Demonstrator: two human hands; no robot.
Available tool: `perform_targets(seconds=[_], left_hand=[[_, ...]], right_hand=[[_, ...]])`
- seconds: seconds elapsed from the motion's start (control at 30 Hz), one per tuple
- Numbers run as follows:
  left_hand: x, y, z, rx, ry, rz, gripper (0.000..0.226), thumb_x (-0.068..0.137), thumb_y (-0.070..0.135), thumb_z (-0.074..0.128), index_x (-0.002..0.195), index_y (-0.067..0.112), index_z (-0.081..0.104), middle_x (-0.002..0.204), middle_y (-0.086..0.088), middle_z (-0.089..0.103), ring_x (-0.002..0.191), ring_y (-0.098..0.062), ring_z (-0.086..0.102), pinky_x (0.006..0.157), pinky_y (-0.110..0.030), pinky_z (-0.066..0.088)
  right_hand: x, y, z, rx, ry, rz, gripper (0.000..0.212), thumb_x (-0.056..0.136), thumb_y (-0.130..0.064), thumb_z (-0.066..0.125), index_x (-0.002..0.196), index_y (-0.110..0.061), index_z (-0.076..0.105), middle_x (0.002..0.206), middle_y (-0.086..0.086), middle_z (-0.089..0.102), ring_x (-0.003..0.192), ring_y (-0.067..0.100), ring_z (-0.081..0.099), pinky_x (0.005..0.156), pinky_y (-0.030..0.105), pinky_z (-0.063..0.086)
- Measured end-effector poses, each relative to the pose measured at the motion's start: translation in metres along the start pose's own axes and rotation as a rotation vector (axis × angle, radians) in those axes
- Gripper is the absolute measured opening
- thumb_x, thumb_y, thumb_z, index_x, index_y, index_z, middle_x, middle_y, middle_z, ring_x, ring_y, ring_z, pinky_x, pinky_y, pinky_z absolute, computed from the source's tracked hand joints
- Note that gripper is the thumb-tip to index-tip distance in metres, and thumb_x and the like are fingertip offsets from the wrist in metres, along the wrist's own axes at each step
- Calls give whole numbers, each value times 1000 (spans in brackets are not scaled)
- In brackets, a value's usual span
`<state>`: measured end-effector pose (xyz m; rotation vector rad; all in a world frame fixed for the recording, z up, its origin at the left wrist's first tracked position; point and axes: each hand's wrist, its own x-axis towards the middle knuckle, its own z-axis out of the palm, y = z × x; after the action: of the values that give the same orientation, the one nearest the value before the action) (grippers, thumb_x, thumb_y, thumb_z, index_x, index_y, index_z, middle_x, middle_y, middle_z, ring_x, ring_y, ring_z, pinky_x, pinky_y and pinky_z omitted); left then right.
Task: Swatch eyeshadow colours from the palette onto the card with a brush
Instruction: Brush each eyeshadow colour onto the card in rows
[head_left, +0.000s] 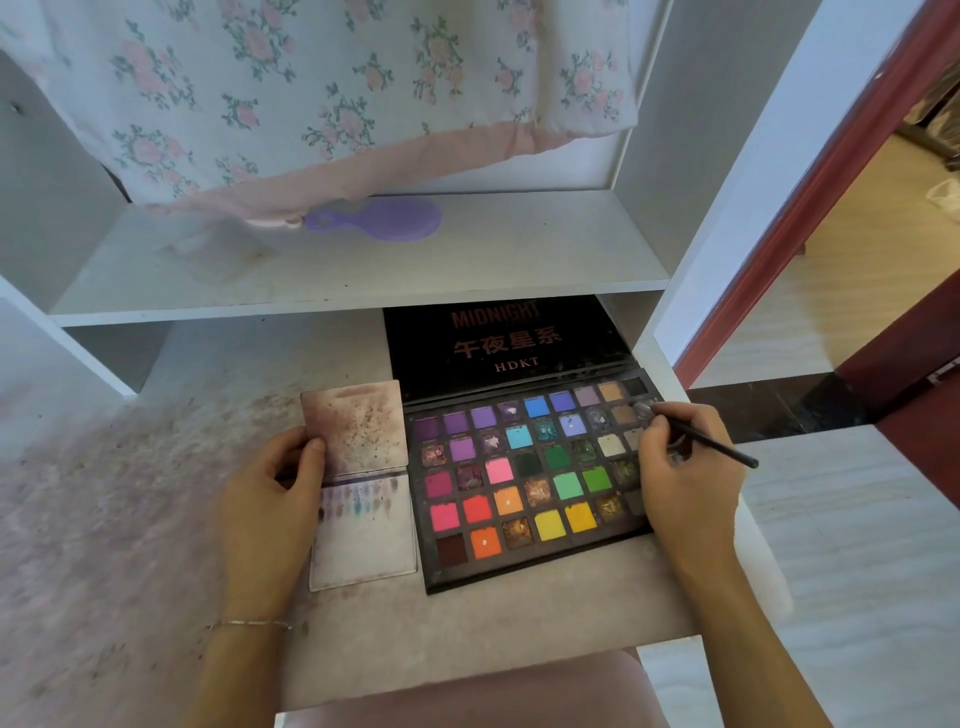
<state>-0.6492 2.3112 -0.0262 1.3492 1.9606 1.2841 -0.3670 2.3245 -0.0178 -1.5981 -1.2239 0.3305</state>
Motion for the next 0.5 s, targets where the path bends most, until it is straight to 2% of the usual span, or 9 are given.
perform_targets(seconds=[0.13,0.27,0.37,0.5], left_hand=[[0,-1,0,-7,-2,-4,22,90,16,53,108,14,64,88,7,62,76,6,52,64,-13,36],[0,0,1,3,-4,-11,22,90,16,53,109,14,64,89,7,61,75,9,51,63,-8,34],[0,-1,1,13,-10,-12,23,90,17,52,110,14,64,88,11,59,74,10,51,62,-6,35],[2,-3,2,14,-10,-17,24,91,19,52,113,16,62,94,9,60,78,9,50,66,-11,38]], right_hand=[[-9,-9,3,78,-95,-20,24,86,1,53,87,-23,53,84,1,58,78,7,56,62,12,47],[-21,-27,13,174,-242,-58,39,86,3,52,85,-36,49,86,-10,56,83,6,58,65,13,50],[-32,-40,25,240,-344,-80,37,85,5,53,84,-32,53,79,-11,56,74,-1,56,60,9,46],[-48,-54,44,353,-478,-74,28,86,-3,53,83,-30,56,71,-11,56,63,0,54,54,9,41]])
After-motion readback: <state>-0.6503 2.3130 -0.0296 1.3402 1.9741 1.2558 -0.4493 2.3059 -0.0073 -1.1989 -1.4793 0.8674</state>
